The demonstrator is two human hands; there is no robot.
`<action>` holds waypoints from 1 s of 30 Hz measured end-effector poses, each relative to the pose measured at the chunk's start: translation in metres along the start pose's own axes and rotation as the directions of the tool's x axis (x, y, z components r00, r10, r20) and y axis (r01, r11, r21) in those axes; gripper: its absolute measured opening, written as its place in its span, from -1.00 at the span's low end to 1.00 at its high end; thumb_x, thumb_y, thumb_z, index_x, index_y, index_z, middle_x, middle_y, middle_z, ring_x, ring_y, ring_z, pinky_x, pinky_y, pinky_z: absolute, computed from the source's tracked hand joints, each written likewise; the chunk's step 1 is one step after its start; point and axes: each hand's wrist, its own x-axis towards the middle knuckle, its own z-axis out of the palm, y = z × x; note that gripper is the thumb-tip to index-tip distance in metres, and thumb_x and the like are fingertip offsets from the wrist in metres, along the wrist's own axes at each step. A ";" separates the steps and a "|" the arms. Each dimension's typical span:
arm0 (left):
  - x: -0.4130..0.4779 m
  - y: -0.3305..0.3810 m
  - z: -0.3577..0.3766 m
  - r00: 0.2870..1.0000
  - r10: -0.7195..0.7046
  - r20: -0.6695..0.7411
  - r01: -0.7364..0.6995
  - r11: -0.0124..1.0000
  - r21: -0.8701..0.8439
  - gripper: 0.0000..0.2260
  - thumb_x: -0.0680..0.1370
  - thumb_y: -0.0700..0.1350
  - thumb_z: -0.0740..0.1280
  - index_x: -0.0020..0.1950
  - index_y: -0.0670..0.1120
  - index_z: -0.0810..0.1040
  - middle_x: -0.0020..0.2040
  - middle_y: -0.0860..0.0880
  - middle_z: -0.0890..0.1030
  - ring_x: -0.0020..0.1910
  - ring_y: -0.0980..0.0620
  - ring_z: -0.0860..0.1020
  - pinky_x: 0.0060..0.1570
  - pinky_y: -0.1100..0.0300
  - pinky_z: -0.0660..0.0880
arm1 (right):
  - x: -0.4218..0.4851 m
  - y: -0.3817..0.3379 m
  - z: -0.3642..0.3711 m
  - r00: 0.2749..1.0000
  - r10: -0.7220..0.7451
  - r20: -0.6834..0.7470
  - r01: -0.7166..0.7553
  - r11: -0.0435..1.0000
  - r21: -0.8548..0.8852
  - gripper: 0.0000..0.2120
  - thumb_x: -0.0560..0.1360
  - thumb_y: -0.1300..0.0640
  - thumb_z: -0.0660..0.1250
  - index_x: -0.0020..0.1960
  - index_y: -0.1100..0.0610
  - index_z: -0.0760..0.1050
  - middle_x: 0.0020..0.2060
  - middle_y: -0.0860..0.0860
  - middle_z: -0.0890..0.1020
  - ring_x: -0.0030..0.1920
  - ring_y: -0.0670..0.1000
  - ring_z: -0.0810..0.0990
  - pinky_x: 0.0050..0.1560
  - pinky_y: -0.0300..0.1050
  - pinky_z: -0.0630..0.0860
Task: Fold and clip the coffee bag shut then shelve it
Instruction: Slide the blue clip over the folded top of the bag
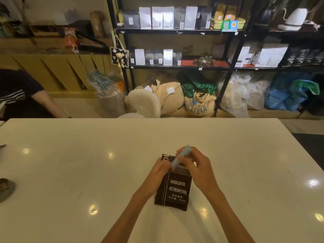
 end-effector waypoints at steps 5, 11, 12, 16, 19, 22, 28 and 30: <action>-0.004 0.002 -0.004 0.999 0.029 -0.045 -0.030 0.999 -0.033 -0.49 0.64 0.13 -0.01 0.09 -0.29 0.48 0.19 -0.19 0.48 -0.01 0.21 0.59 -0.14 0.44 0.52 | 0.008 0.004 -0.022 0.904 -0.393 0.166 0.390 0.603 -0.696 -0.79 0.50 -0.02 0.37 0.10 0.00 0.61 -0.11 -0.04 0.56 -0.09 -0.03 0.46 -0.24 -0.23 0.43; -0.002 0.004 0.000 1.000 -0.023 -0.013 0.020 0.985 -0.169 -0.62 0.66 0.06 0.07 0.25 -0.21 0.40 0.07 -0.15 0.62 -0.09 0.11 0.68 -0.17 0.30 0.59 | 0.009 0.032 -0.006 0.872 -0.385 0.304 0.462 0.435 -0.773 -0.78 0.44 -0.01 0.40 0.00 0.07 0.68 -0.23 0.02 0.63 -0.25 0.06 0.57 -0.35 -0.06 0.53; -0.002 0.005 0.000 1.000 -0.012 -0.027 0.007 0.983 -0.181 -0.64 0.66 0.04 0.07 0.23 -0.22 0.41 0.04 -0.14 0.62 -0.10 0.10 0.68 -0.16 0.28 0.59 | 0.009 0.034 -0.005 0.873 -0.393 0.289 0.453 0.435 -0.778 -0.75 0.48 -0.04 0.31 0.00 0.07 0.68 -0.21 0.00 0.64 -0.23 0.04 0.56 -0.31 -0.07 0.53; -0.002 0.005 -0.001 0.997 0.005 -0.081 -0.021 0.981 -0.195 -0.67 0.67 0.00 0.09 0.12 -0.27 0.42 -0.03 -0.13 0.62 -0.09 -0.01 0.66 -0.10 0.15 0.61 | 0.005 0.046 -0.005 0.915 -0.372 0.155 0.352 0.553 -0.755 -0.73 0.54 -0.05 0.25 0.01 0.05 0.67 -0.15 -0.04 0.67 -0.16 -0.01 0.56 -0.21 -0.10 0.53; 0.000 0.008 0.001 0.996 -0.001 -0.087 -0.015 0.983 -0.181 -0.76 0.67 -0.01 0.10 -0.01 -0.16 0.41 -0.06 -0.13 0.59 -0.10 -0.06 0.65 -0.08 0.03 0.59 | 0.001 0.047 -0.004 0.934 -0.344 0.096 0.300 0.613 -0.730 -0.73 0.54 -0.02 0.24 0.01 0.05 0.68 -0.14 -0.04 0.67 -0.15 -0.03 0.57 -0.21 -0.16 0.54; 0.001 0.009 0.003 0.994 -0.027 -0.106 0.011 0.989 -0.150 -0.73 0.67 0.00 0.07 -0.02 -0.18 0.41 -0.12 -0.09 0.59 -0.19 0.03 0.64 -0.18 0.15 0.59 | -0.001 0.044 -0.005 0.964 -0.245 0.107 0.245 0.651 -0.718 -0.71 0.57 -0.06 0.17 0.09 0.00 0.61 -0.09 -0.06 0.67 -0.12 -0.03 0.60 -0.20 -0.10 0.60; 0.004 0.003 0.009 0.994 0.048 -0.097 -0.049 0.999 -0.011 -0.71 0.67 0.04 0.06 0.02 -0.16 0.42 -0.10 -0.10 0.53 -0.20 0.05 0.59 -0.20 0.21 0.58 | 0.007 0.028 -0.007 0.978 0.017 0.206 0.141 0.676 -0.723 -0.80 0.62 -0.05 0.18 0.20 -0.06 0.46 0.01 -0.10 0.67 -0.06 -0.04 0.63 -0.05 -0.06 0.60; 0.007 0.003 0.008 0.990 0.044 -0.136 -0.047 0.999 -0.018 -0.67 0.67 0.05 0.06 0.03 -0.19 0.44 -0.13 -0.09 0.55 -0.23 0.07 0.61 -0.21 0.21 0.59 | 0.007 0.027 -0.006 0.975 0.066 0.212 0.095 0.740 -0.665 -0.74 0.55 -0.17 0.24 0.16 -0.06 0.47 -0.04 -0.14 0.64 -0.09 -0.11 0.60 -0.07 -0.15 0.58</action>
